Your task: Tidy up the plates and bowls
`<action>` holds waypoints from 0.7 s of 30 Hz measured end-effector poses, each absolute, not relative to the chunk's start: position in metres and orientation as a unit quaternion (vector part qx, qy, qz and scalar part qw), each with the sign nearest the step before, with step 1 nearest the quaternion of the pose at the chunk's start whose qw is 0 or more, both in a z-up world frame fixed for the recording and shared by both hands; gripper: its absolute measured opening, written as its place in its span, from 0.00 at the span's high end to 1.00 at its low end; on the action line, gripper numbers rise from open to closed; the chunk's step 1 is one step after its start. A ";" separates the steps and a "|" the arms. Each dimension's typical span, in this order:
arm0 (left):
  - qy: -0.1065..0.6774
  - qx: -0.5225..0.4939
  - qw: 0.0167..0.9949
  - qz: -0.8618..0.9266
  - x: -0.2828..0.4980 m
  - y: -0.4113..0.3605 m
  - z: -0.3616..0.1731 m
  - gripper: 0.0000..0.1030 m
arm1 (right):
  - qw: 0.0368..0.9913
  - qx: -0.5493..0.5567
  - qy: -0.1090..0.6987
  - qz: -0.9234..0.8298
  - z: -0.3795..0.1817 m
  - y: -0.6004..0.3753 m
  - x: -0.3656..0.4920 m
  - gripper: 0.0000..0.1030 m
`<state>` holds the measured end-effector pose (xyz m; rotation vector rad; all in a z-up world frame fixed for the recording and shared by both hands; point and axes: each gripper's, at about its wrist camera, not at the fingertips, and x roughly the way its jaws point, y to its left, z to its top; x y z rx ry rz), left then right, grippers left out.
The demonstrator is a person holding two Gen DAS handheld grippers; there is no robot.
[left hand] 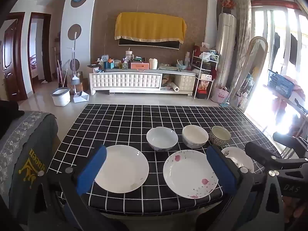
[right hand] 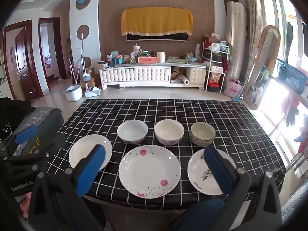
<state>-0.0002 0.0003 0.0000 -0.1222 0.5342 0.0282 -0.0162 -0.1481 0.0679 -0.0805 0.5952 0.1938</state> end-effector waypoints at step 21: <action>0.271 -0.054 0.961 0.014 -0.002 0.001 -0.002 0.00 | 0.946 -0.031 0.307 0.102 0.065 -0.149 -0.012 0.00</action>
